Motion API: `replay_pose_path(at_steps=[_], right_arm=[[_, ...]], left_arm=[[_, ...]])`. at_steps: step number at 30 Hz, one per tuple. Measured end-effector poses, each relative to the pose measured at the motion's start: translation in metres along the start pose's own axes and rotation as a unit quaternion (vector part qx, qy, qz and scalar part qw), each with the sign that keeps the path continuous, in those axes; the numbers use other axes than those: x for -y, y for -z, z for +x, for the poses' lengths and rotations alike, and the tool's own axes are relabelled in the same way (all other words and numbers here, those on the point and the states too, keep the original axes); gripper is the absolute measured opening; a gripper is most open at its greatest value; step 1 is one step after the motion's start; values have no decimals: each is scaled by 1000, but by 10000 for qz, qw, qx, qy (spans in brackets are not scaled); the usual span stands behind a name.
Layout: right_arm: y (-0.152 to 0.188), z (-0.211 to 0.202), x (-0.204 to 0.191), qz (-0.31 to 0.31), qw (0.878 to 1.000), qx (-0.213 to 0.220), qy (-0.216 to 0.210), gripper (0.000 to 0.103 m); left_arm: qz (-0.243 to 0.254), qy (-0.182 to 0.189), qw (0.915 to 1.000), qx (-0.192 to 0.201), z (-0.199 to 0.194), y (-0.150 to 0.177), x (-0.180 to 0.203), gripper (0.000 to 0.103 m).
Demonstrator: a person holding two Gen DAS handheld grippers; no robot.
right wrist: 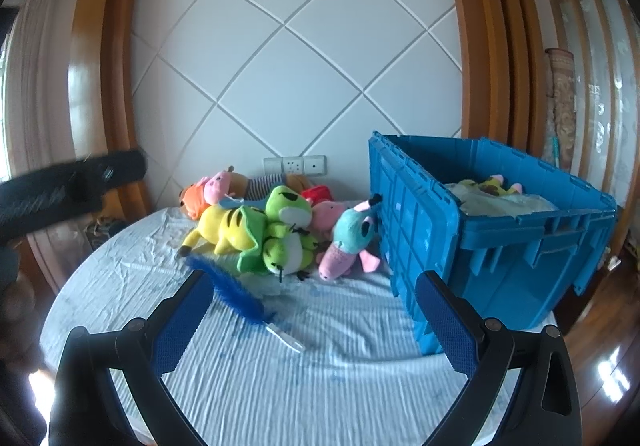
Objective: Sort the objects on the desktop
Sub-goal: 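Move both tools toward the plush toy pile on the table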
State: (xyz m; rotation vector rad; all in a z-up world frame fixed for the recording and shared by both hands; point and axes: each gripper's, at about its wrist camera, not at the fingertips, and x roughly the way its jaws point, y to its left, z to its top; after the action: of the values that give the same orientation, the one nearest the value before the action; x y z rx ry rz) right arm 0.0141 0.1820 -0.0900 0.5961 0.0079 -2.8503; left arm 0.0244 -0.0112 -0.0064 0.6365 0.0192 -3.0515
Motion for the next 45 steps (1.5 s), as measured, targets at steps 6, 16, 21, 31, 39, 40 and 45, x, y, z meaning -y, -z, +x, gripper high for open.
replay_pose_path(at_steps=[6,16,21,31,39,40,45], right_arm=[[-5,-9,0,-5,9999,142,64,102],[10,-15,-11,-121,9999,69,-28,102],[43,-20,-15,134,9994,-281,-177,102],[77,-32,-12,847,9930,-609,-550,103],[86,13,1,856,9823,-1441,-835,103],[77,16,1,732,9858,-1313,-746,103],[28,24,-11,78,9982,-501,-331,103]], left_arm=[[-213,316,9984,-416,-40,45,-13,103],[449,391,9950,-805,-48,85,-15,103],[722,499,9882,-1252,-36,98,-14,103],[694,757,9824,-1559,-18,101,-16,103],[499,-191,9958,-739,11,57,-22,103],[486,-251,9962,-685,16,51,-23,103],[160,-455,9974,-536,43,17,-30,103]])
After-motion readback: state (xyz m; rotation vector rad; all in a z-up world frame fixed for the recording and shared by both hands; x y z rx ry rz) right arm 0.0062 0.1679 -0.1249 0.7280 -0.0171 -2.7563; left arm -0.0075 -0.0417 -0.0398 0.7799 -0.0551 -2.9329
